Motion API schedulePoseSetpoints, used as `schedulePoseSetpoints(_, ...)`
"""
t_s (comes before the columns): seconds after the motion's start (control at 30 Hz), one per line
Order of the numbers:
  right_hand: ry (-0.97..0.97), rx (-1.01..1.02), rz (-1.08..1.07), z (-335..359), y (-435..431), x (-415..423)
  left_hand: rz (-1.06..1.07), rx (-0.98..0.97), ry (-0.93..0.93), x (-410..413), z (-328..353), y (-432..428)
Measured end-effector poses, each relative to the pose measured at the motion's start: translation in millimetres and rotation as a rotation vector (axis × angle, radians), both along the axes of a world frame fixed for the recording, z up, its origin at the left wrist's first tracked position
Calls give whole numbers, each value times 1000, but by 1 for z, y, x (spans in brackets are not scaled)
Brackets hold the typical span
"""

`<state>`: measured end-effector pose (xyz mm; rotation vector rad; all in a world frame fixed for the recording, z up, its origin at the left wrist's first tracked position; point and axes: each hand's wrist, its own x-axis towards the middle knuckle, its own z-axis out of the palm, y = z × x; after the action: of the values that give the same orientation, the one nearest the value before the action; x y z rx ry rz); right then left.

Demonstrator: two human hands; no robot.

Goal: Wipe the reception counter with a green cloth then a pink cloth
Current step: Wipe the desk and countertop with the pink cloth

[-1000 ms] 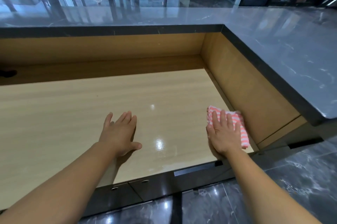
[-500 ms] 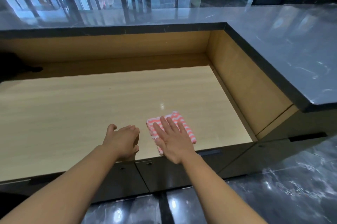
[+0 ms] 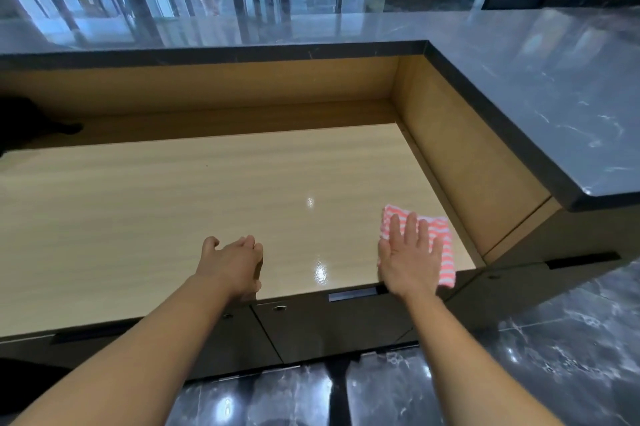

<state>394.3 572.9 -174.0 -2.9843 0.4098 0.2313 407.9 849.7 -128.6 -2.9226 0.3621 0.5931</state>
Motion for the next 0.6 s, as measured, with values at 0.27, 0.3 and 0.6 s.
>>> schedulePoseSetpoints(0.27,17,87,457,-4,117,-17,36,12,4,1,0,-4)
schedulePoseSetpoints(0.3,34,105,534,-3,118,-18,34,22,2,1,1,-5)
schedulePoseSetpoints(0.6,67,8,375,7,-33,3,29,22,-8,0,4,-9)
